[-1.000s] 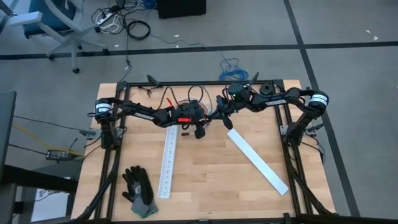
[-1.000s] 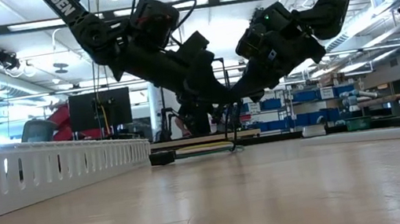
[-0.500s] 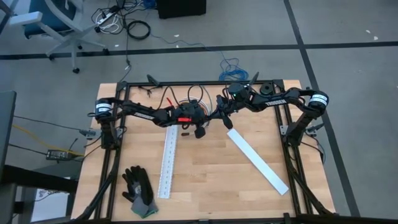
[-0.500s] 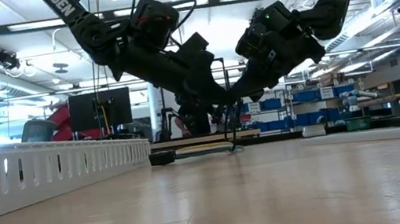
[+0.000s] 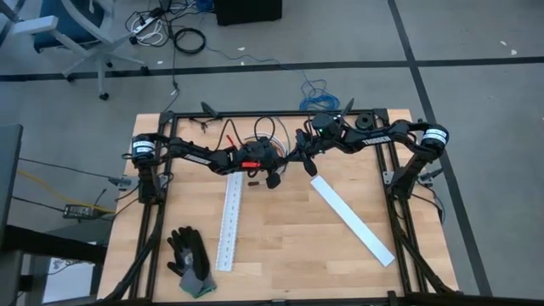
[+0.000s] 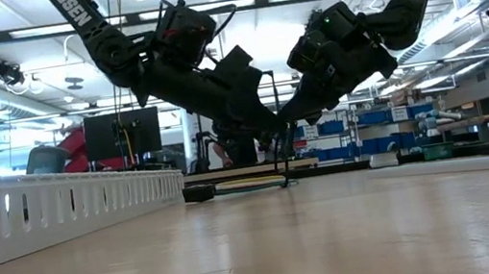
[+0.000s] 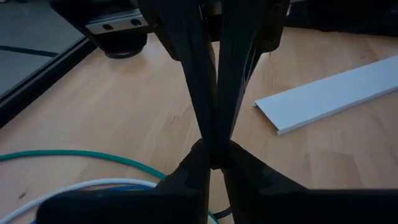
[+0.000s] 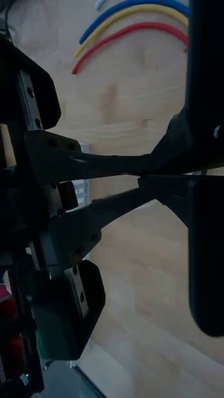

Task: Ziptie cables
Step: Wrap the cable wires with the black zip tie

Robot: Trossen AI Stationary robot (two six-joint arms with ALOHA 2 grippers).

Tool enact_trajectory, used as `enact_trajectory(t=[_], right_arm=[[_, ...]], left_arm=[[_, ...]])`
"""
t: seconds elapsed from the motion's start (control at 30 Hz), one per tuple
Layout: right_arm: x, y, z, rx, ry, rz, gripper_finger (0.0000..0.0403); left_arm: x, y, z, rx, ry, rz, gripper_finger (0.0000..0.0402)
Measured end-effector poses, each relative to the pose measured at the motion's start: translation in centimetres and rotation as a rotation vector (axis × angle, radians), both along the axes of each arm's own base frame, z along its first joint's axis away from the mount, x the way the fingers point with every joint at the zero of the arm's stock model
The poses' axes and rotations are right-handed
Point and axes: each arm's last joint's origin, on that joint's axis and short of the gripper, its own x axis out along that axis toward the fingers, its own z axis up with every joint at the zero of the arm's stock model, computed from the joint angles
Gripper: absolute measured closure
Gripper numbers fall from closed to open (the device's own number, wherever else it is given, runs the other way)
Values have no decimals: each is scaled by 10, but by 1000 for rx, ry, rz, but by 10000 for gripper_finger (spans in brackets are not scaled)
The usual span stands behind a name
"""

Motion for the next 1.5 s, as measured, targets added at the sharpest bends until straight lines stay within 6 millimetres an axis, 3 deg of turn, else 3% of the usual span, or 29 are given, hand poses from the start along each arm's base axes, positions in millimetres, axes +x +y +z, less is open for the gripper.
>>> enact_trajectory(t=[0.33, 0.73, 0.93, 1.13, 1.23, 1.33, 1.5], right_arm=[[4, -5, 17, -53, -142, -36, 403], [0, -12, 15, -30, -107, -120, 403], [-8, -14, 6, -58, 73, -290, 403], [-10, 9, -12, -31, 205, -260, 403], [-21, 23, -31, -41, 236, -316, 403], [-44, 36, -53, 2, 234, -386, 403], [-83, 56, -64, 77, 45, -462, 403]], left_arm=[[-10, -3, -14, -29, 15, -2, 360], [-13, -3, -16, -23, 1, 7, 359], [-13, -3, -16, -23, 0, 8, 359], [-13, -3, -16, -8, 5, 0, 359], [-13, -3, -16, -9, 6, -17, 359], [-13, -4, -16, -17, 6, -37, 359], [-12, -5, -16, -33, 3, -82, 359]])
